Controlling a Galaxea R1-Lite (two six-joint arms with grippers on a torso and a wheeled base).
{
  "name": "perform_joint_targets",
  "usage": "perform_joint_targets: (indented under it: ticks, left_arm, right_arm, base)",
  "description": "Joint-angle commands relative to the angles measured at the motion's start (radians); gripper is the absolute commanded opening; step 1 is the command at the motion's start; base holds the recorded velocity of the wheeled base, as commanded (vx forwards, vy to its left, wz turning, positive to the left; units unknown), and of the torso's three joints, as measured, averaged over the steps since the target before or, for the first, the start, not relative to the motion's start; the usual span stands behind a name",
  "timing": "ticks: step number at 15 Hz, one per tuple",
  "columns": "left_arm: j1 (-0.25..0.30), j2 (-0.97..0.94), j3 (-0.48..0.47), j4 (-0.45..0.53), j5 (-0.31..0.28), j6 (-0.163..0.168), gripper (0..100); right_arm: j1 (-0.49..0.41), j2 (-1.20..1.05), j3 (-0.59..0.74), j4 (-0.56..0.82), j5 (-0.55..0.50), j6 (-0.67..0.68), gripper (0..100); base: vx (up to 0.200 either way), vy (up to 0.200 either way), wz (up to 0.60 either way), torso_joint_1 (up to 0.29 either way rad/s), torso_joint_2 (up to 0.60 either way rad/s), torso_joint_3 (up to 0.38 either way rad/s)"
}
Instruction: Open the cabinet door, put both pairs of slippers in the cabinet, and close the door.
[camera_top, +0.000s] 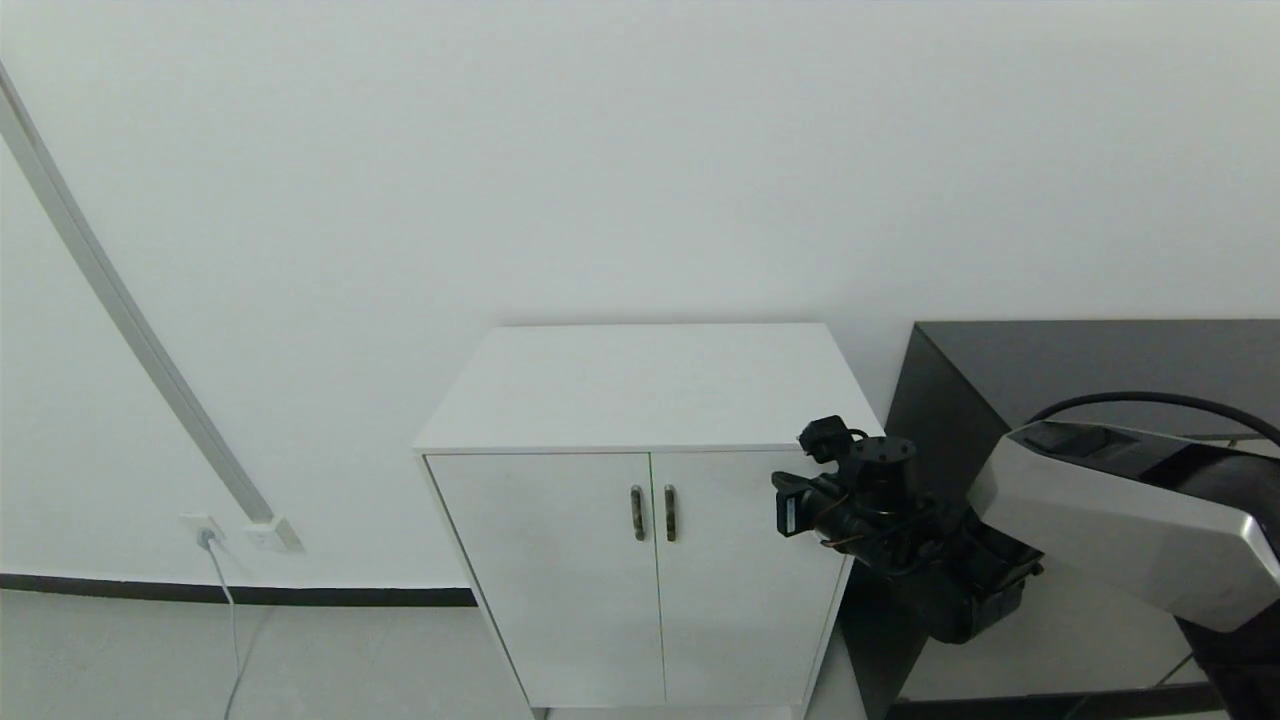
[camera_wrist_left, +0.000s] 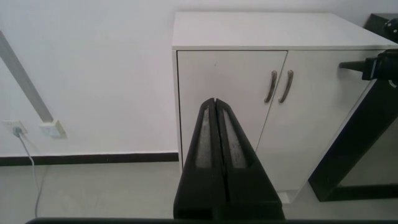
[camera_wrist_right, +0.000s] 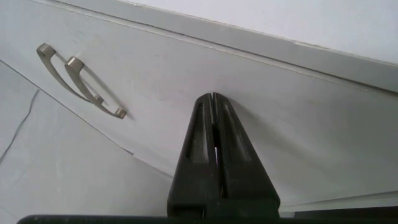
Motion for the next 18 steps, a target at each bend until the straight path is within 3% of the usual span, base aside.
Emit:
perform_joint_targets:
  ticks: [1, 9, 18]
  left_arm:
    - [0.000, 0.001, 0.000, 0.000, 0.000, 0.000, 0]
    - [0.000, 0.001, 0.000, 0.000, 0.001, 0.000, 0]
    - [0.000, 0.001, 0.000, 0.000, 0.000, 0.001, 0]
  right_arm:
    - [-0.001, 0.000, -0.004, -0.002, 0.000, 0.000, 0]
    - [-0.004, 0.005, -0.010, -0.005, 0.000, 0.000, 0]
    - [0.004, -0.250, 0.281, -0.084, -0.006, -0.001, 0]
  base:
    - [0.000, 0.000, 0.00, 0.000, 0.00, 0.000]
    - [0.000, 0.000, 0.00, 0.000, 0.00, 0.000]
    - [0.000, 0.000, 0.00, 0.000, 0.00, 0.000]
